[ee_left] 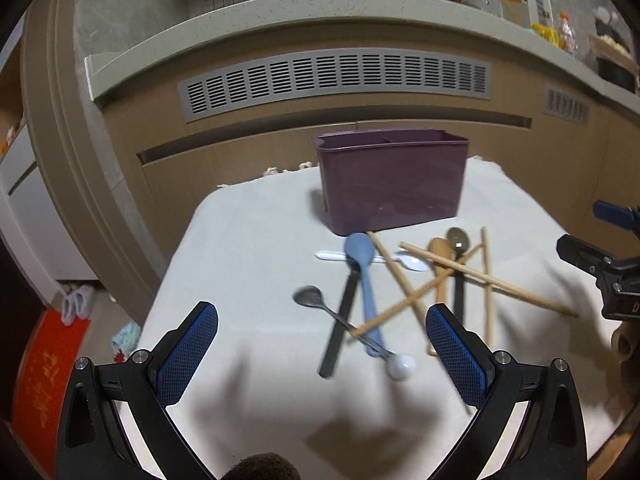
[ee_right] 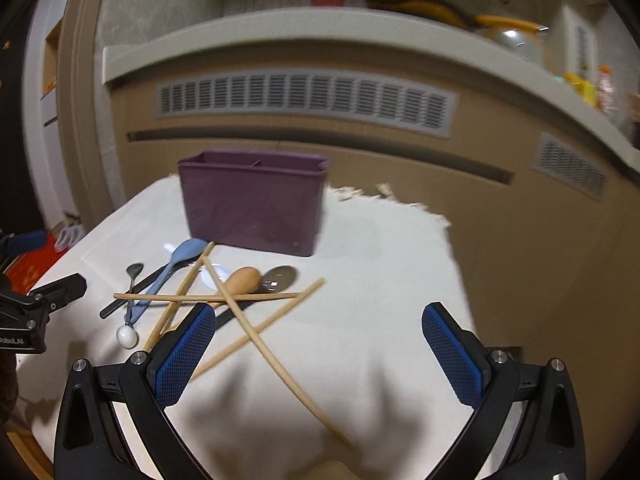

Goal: Organize utensils
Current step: 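Grasp a wooden chopstick with the right tool while the left tool grasps the blue spoon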

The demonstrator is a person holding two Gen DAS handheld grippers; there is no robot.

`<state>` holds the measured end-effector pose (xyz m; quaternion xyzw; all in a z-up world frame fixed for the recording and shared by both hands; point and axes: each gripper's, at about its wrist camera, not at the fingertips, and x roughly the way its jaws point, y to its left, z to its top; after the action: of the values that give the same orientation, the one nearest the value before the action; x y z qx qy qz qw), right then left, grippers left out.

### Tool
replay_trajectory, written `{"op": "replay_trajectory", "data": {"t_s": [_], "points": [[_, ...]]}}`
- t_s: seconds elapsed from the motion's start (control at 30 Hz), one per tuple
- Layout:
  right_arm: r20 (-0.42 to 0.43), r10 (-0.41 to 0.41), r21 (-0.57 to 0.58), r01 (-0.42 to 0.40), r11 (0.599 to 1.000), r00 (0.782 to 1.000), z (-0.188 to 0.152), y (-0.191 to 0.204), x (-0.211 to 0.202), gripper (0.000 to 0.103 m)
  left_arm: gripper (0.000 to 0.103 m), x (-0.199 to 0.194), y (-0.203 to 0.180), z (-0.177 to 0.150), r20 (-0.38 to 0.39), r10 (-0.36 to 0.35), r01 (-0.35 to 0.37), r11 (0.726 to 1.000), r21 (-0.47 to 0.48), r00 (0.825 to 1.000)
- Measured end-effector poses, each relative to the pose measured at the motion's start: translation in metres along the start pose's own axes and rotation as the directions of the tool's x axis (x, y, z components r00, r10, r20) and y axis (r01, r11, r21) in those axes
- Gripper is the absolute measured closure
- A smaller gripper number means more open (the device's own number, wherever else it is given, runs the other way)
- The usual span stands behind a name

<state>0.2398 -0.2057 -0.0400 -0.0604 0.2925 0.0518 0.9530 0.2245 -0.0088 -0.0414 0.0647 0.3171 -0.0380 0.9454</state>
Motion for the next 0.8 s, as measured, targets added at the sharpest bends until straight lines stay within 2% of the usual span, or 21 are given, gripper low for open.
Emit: {"op": "replay_trajectory", "data": {"t_s": [0.13, 0.23, 0.3, 0.37, 0.4, 0.5, 0.67, 0.8], "points": [[-0.068, 0.087, -0.067, -0.092, 0.994, 0.994, 0.012, 0.019, 0.032, 0.000, 0.000, 0.011, 0.016, 0.006, 0.007, -0.024, 0.024, 0.999, -0.031, 1.000], [-0.148, 0.182, -0.105, -0.199, 0.974, 0.972, 0.015, 0.033, 0.056, 0.005, 0.000, 0.014, 0.032, 0.010, 0.028, -0.007, 0.009, 0.997, -0.073, 1.000], [-0.197, 0.206, -0.135, -0.235, 0.963, 0.958, 0.014, 0.039, 0.069, 0.037, 0.000, 0.015, 0.043, 0.012, 0.031, 0.012, -0.008, 0.994, -0.109, 0.999], [-0.270, 0.208, -0.182, -0.262, 0.948, 0.940, 0.010, 0.045, 0.085, 0.055, 0.000, 0.019, 0.055, 0.014, 0.032, 0.012, -0.007, 0.990, -0.140, 0.999], [-0.285, 0.208, -0.192, -0.269, 0.944, 0.936, 0.009, 0.046, 0.088, 0.059, 0.000, 0.020, 0.058, 0.014, 0.029, 0.006, -0.002, 0.989, -0.147, 1.000], [-0.305, 0.197, -0.228, -0.272, 0.935, 0.932, 0.006, 0.049, 0.099, 0.064, 0.000, 0.031, 0.065, 0.015, 0.007, -0.033, 0.034, 0.987, -0.159, 0.999], [-0.324, 0.237, -0.244, -0.323, 0.914, 0.916, 0.009, 0.057, 0.108, 0.075, 0.000, 0.043, 0.063, 0.017, -0.022, -0.088, 0.082, 0.978, -0.190, 0.996], [-0.349, 0.248, -0.240, -0.342, 0.909, 0.904, 0.007, 0.060, 0.114, 0.076, 0.000, 0.049, 0.054, 0.016, -0.048, -0.094, 0.085, 0.983, -0.163, 0.994]]}}
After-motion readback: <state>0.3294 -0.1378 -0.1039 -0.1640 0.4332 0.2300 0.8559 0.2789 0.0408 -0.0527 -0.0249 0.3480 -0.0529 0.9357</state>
